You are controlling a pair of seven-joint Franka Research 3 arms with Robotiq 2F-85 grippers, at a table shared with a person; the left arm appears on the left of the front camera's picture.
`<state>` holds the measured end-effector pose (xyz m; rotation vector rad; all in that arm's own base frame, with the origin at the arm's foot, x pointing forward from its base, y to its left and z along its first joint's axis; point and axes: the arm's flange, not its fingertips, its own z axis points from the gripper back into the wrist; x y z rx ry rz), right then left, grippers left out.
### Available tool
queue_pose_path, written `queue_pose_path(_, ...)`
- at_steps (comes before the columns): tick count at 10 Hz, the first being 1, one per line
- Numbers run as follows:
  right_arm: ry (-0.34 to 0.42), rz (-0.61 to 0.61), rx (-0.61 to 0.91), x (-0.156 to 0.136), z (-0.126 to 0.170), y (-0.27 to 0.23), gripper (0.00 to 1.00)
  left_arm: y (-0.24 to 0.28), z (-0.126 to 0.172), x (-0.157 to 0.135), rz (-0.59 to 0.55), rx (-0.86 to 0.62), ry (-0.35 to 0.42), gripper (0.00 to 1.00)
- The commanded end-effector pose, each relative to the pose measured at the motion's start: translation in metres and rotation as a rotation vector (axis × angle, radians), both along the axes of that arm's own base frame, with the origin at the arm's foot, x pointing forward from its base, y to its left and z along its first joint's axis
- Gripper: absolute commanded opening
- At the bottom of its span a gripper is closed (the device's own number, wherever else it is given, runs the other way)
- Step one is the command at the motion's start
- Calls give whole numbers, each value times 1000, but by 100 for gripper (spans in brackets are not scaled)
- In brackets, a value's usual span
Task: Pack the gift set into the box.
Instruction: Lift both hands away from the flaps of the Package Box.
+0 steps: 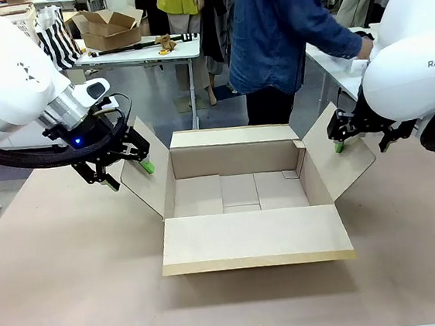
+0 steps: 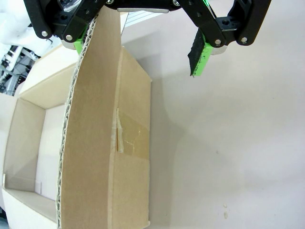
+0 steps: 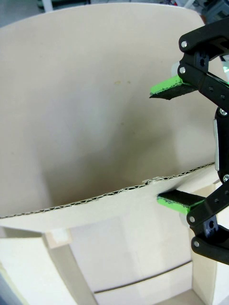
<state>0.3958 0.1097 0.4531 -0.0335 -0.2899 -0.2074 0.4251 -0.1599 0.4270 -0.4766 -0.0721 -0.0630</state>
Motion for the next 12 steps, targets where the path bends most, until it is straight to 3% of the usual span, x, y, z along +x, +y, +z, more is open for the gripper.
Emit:
queue_pose_path(1,3,-4,0,1,3,-1,100,0,1,0,6,12,-5,100)
queue_pose_path(12,3,-4,0,1,3,-1,100,0,1,0,6,12,-5,100)
